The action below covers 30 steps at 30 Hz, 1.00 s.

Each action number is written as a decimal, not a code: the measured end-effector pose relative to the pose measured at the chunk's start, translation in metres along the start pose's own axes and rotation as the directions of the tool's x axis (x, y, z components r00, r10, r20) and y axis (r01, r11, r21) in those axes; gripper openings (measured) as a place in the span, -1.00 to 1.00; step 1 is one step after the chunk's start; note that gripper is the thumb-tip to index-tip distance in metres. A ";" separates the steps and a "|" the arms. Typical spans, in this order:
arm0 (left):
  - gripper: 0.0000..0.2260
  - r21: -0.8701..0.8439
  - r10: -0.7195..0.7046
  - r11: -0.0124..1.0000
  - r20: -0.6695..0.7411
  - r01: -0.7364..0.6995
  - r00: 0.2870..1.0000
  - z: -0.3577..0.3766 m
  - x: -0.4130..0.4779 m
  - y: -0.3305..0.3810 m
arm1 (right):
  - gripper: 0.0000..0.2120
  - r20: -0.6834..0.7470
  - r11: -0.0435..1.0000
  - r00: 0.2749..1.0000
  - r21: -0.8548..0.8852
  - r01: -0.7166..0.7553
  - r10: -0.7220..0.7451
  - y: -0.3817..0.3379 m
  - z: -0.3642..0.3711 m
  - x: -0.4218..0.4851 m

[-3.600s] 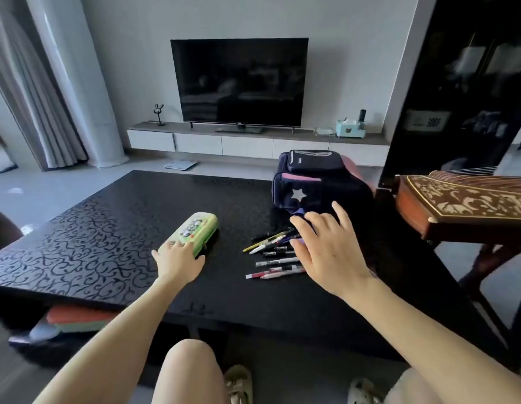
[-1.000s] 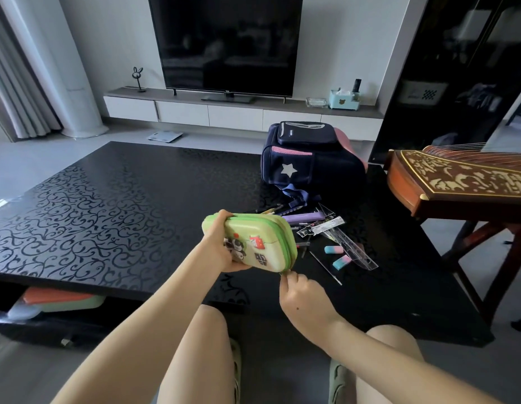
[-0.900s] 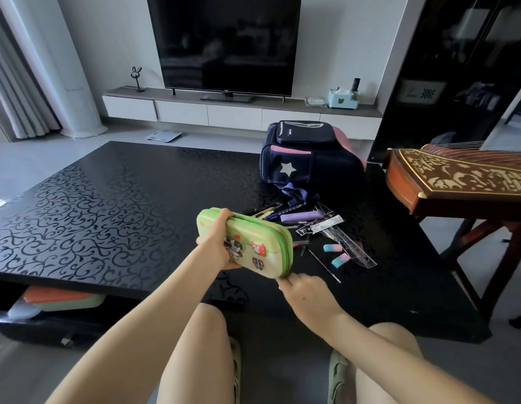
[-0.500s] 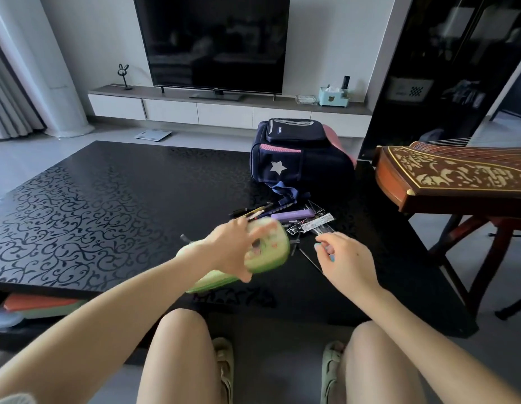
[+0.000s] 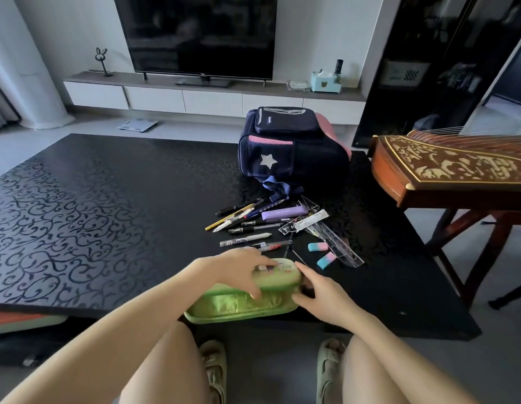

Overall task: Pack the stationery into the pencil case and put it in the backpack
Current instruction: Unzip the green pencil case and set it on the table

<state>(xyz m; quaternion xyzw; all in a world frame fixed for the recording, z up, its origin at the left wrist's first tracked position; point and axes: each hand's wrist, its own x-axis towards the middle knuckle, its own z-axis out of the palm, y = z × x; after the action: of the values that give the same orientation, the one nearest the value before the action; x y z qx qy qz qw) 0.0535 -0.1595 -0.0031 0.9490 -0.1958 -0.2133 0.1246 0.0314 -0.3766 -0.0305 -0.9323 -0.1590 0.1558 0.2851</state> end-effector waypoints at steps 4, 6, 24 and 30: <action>-0.38 -0.138 0.007 0.990 -0.034 -0.011 0.999 -0.015 -0.012 -0.014 | -0.65 -0.198 0.994 0.980 0.111 0.023 0.000 0.002 -0.008 0.040; -0.43 -0.156 -0.016 0.988 -0.090 0.002 0.996 -0.020 -0.018 -0.021 | -0.66 -0.259 0.997 0.963 -0.014 0.074 -0.075 -0.001 -0.014 0.065; -0.63 -0.125 0.003 0.991 -0.290 -0.041 0.957 -0.023 -0.010 -0.074 | -0.71 0.050 0.794 0.890 -0.431 0.428 -0.452 -0.019 0.013 0.197; -0.69 -0.043 -0.102 0.995 -0.335 0.093 0.937 -0.027 0.013 -0.085 | -0.69 -0.024 0.833 0.946 -0.482 0.272 -0.323 -0.019 -0.001 0.211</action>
<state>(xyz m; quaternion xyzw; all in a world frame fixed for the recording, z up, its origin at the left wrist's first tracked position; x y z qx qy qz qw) 0.1034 -0.0852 -0.0115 0.9783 -0.1216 -0.0567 0.1581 0.2180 -0.2809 -0.0611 -0.9440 -0.3203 0.0170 0.0777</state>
